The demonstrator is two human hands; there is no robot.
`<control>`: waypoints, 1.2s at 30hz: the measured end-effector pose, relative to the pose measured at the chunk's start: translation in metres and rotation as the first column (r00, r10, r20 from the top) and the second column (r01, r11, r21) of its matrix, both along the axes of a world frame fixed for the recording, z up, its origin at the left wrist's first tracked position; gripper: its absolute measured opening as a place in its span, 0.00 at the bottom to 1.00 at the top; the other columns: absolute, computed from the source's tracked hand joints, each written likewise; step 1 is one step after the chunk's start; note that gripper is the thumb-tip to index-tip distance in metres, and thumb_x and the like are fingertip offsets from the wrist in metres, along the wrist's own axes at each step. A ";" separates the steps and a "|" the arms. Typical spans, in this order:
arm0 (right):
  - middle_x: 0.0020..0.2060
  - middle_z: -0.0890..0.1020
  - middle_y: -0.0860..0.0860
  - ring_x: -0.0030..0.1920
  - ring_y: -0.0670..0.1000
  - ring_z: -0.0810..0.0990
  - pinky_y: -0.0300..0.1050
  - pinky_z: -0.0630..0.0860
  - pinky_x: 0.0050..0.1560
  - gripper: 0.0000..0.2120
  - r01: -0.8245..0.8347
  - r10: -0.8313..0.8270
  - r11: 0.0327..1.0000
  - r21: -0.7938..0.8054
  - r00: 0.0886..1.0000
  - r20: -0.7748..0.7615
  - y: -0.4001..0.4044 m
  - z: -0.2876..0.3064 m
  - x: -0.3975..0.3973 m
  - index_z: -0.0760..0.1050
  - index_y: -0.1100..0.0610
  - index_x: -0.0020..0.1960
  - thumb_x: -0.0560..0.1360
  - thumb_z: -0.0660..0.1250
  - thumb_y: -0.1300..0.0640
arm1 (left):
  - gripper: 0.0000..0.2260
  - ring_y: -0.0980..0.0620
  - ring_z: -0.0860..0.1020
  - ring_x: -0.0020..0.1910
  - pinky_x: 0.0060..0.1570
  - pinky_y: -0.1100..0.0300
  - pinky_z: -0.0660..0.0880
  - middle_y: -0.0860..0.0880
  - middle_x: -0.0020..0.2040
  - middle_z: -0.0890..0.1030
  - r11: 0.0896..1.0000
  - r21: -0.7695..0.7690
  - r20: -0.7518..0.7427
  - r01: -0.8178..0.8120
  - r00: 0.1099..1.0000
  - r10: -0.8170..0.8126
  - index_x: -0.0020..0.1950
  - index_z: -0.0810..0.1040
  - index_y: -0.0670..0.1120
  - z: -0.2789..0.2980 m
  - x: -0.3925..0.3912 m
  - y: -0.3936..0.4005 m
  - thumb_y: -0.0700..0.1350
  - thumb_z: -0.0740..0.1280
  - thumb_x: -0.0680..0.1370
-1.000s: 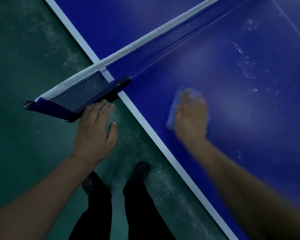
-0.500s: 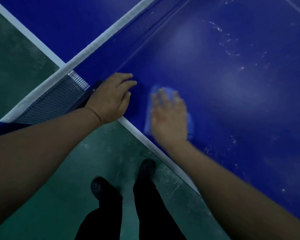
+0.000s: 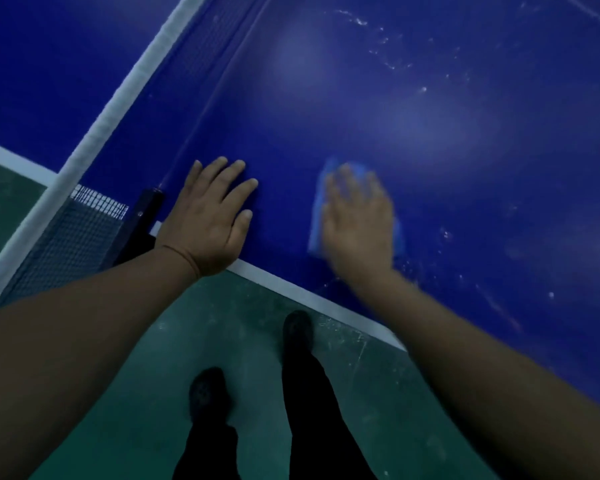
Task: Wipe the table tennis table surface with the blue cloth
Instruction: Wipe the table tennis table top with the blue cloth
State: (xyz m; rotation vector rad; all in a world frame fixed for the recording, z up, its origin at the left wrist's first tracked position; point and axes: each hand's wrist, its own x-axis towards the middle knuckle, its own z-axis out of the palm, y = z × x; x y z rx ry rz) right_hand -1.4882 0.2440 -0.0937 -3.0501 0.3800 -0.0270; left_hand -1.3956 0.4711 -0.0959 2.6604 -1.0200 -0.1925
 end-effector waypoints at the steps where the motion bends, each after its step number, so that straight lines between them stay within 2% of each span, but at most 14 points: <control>1: 0.76 0.66 0.54 0.75 0.63 0.62 0.61 0.58 0.74 0.25 -0.136 0.136 0.991 0.005 0.990 -0.024 0.021 0.000 -0.020 0.64 0.54 0.77 0.83 0.48 0.47 | 0.27 0.40 0.58 0.78 0.78 0.44 0.45 0.41 0.77 0.65 1.000 0.001 -0.004 -0.003 1.000 0.003 0.75 0.69 0.42 0.000 0.000 -0.001 0.54 0.49 0.81; 3: 0.75 0.68 0.54 0.74 0.63 0.65 0.61 0.63 0.71 0.25 -0.331 0.333 0.943 0.035 0.938 -0.101 0.021 0.007 -0.038 0.67 0.53 0.76 0.82 0.50 0.47 | 0.29 0.41 0.57 0.78 0.78 0.44 0.45 0.41 0.78 0.64 1.000 -0.010 -0.023 -0.008 1.000 0.008 0.76 0.68 0.43 0.000 0.001 -0.001 0.56 0.47 0.81; 5: 0.70 0.74 0.58 0.66 0.66 0.75 0.63 0.71 0.64 0.22 -0.327 0.323 0.941 -0.085 0.945 -0.057 -0.017 0.002 -0.038 0.71 0.56 0.72 0.81 0.53 0.50 | 0.29 0.41 0.55 0.79 0.78 0.45 0.44 0.42 0.78 0.63 1.000 -0.022 -0.035 -0.002 0.999 0.002 0.76 0.67 0.43 -0.001 0.001 -0.001 0.56 0.46 0.80; 7: 0.66 0.77 0.63 0.59 0.69 0.79 0.64 0.74 0.59 0.21 -0.029 0.041 0.980 -0.196 0.998 0.057 -0.067 -0.002 -0.036 0.74 0.61 0.68 0.83 0.53 0.51 | 0.29 0.41 0.55 0.79 0.78 0.45 0.44 0.42 0.78 0.63 0.999 -0.043 -0.035 -0.003 0.999 0.002 0.76 0.67 0.44 -0.002 0.001 0.000 0.56 0.47 0.80; 9: 0.72 0.71 0.61 0.66 0.68 0.73 0.64 0.69 0.66 0.28 0.316 -0.311 0.946 -0.073 0.948 0.064 -0.080 0.005 -0.031 0.70 0.58 0.73 0.83 0.45 0.45 | 0.28 0.42 0.54 0.79 0.78 0.45 0.43 0.42 0.79 0.62 0.999 -0.038 -0.032 -0.002 0.999 0.001 0.77 0.66 0.44 -0.001 0.001 0.001 0.55 0.48 0.81; 11: 0.74 0.68 0.57 0.72 0.66 0.67 0.63 0.63 0.71 0.30 0.464 -0.464 0.885 -0.024 0.886 0.013 -0.028 0.007 -0.023 0.68 0.54 0.75 0.80 0.44 0.45 | 0.28 0.41 0.54 0.79 0.78 0.45 0.44 0.42 0.79 0.61 1.000 -0.021 -0.030 0.006 1.000 -0.006 0.77 0.65 0.44 0.000 0.001 0.000 0.54 0.48 0.81; 15: 0.75 0.68 0.52 0.74 0.62 0.64 0.62 0.58 0.73 0.23 -0.011 0.012 0.999 0.038 0.999 -0.041 0.066 0.001 -0.064 0.68 0.52 0.75 0.82 0.52 0.48 | 0.28 0.40 0.56 0.78 0.78 0.43 0.46 0.41 0.78 0.62 1.000 -0.020 -0.004 0.006 1.000 -0.006 0.76 0.66 0.43 -0.002 0.002 0.002 0.54 0.47 0.81; 18: 0.74 0.69 0.55 0.72 0.66 0.66 0.65 0.63 0.69 0.25 0.164 -0.166 0.986 -0.030 0.985 -0.056 0.009 0.004 -0.107 0.69 0.54 0.74 0.82 0.49 0.47 | 0.27 0.39 0.56 0.78 0.78 0.42 0.46 0.41 0.78 0.63 1.000 -0.022 0.000 0.009 1.000 -0.009 0.76 0.67 0.43 -0.004 0.001 0.000 0.54 0.49 0.81; 22: 0.79 0.58 0.51 0.78 0.62 0.53 0.62 0.50 0.77 0.25 0.753 -0.752 0.657 -0.015 0.655 -0.077 -0.041 0.010 -0.129 0.57 0.50 0.80 0.84 0.46 0.46 | 0.27 0.39 0.55 0.78 0.77 0.41 0.45 0.41 0.79 0.62 1.000 -0.006 -0.002 0.016 1.000 -0.016 0.76 0.66 0.43 -0.002 0.000 0.000 0.54 0.49 0.82; 24: 0.80 0.57 0.49 0.79 0.61 0.51 0.61 0.46 0.77 0.26 0.819 -0.818 0.573 0.024 0.573 -0.045 -0.011 0.011 -0.104 0.56 0.48 0.80 0.83 0.47 0.47 | 0.26 0.39 0.54 0.79 0.77 0.40 0.44 0.41 0.79 0.61 1.000 -0.023 0.008 0.021 1.000 -0.021 0.77 0.66 0.44 -0.002 0.000 0.000 0.54 0.49 0.82; 28: 0.80 0.55 0.47 0.80 0.58 0.47 0.57 0.39 0.77 0.26 0.425 -0.415 0.901 0.085 0.903 -0.112 0.065 0.004 -0.063 0.55 0.47 0.80 0.84 0.45 0.45 | 0.26 0.39 0.51 0.80 0.77 0.40 0.41 0.42 0.80 0.57 0.999 -0.032 0.047 0.041 0.998 -0.039 0.78 0.63 0.47 -0.001 -0.001 0.001 0.54 0.50 0.82; 30: 0.80 0.55 0.48 0.79 0.59 0.49 0.59 0.44 0.77 0.28 0.377 -0.366 0.926 0.030 0.914 -0.177 0.044 0.007 -0.083 0.56 0.47 0.80 0.82 0.41 0.43 | 0.26 0.39 0.53 0.79 0.77 0.40 0.42 0.41 0.79 0.60 0.999 -0.022 0.040 0.042 0.998 -0.042 0.77 0.66 0.46 -0.003 0.000 0.000 0.54 0.49 0.82; 33: 0.79 0.58 0.50 0.77 0.62 0.54 0.62 0.53 0.76 0.31 0.685 -0.688 0.724 -0.083 0.709 -0.151 -0.012 0.011 -0.152 0.58 0.50 0.79 0.79 0.39 0.44 | 0.26 0.38 0.57 0.78 0.77 0.41 0.45 0.41 0.77 0.64 0.998 -0.027 0.030 0.053 0.998 -0.052 0.76 0.68 0.44 -0.004 0.001 -0.001 0.54 0.49 0.82; 36: 0.80 0.55 0.50 0.79 0.62 0.48 0.64 0.46 0.77 0.26 0.885 -0.880 0.465 -0.021 0.459 -0.123 -0.019 0.015 -0.176 0.54 0.51 0.81 0.84 0.45 0.47 | 0.26 0.38 0.57 0.78 0.77 0.41 0.47 0.40 0.78 0.64 0.998 -0.025 0.024 0.056 0.998 -0.055 0.76 0.68 0.44 -0.005 0.000 0.000 0.54 0.49 0.82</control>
